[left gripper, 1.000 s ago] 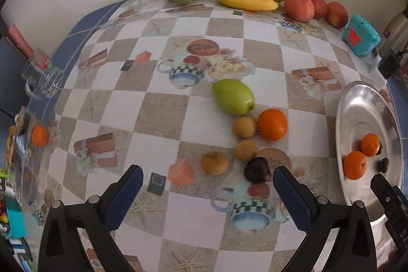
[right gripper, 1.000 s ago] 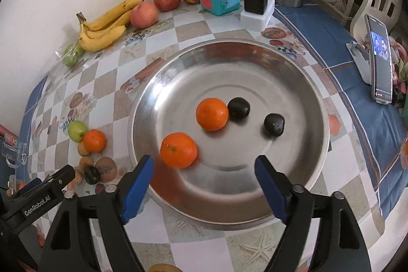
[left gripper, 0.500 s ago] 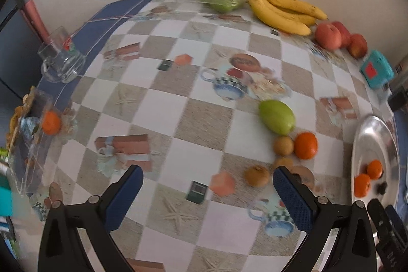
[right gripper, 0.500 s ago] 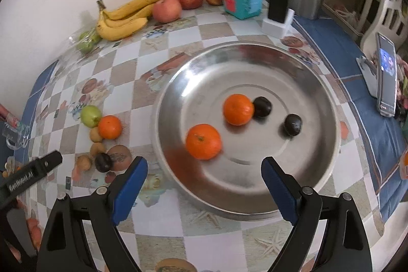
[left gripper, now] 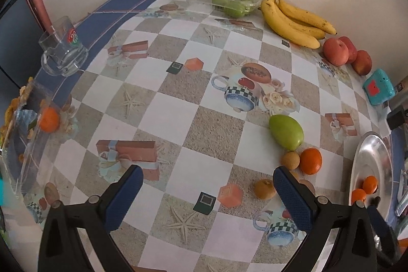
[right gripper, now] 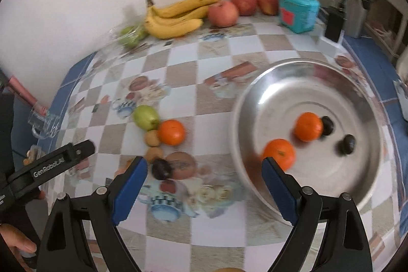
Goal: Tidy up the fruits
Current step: 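Withdraw both open tools from the plate toward the fruit pile, then grasp a dark purple fruit with the right tool while the left tool approaches brown fruits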
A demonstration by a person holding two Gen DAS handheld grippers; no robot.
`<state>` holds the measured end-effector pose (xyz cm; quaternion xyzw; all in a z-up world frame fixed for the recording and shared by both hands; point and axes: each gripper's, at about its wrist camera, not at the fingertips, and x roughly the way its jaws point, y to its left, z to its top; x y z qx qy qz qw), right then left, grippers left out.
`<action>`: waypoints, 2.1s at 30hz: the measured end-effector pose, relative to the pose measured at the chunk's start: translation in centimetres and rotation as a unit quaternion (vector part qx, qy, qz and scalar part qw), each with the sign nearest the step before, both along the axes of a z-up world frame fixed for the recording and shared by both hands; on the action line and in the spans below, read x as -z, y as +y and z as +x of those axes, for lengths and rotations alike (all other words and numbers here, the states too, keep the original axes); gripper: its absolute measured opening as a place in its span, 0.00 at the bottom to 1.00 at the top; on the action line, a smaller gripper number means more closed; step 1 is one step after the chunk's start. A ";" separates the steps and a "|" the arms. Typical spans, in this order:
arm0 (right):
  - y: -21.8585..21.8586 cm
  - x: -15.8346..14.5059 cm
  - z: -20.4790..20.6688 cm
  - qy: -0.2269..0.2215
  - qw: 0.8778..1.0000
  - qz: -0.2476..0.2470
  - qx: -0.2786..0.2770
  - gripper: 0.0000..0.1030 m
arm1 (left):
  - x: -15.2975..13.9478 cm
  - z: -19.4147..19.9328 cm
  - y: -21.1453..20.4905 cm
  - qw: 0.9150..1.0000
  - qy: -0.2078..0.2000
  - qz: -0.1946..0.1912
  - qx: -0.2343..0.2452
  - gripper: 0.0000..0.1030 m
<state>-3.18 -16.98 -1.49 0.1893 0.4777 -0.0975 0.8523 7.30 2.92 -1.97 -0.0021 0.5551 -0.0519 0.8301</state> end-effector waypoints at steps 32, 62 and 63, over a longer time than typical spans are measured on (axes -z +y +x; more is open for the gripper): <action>2.9 5.8 3.5 0.081 0.995 -0.034 -0.053 0.86 | 4.1 0.9 -1.1 0.997 0.075 -0.022 0.006 0.99; 5.4 5.3 4.7 0.058 0.990 -0.026 -0.123 0.27 | 4.0 0.9 -1.6 0.993 0.093 -0.069 0.018 0.72; 5.4 5.3 4.6 0.058 0.990 -0.025 -0.122 0.27 | 4.0 0.9 -1.6 0.993 0.093 -0.070 0.018 0.71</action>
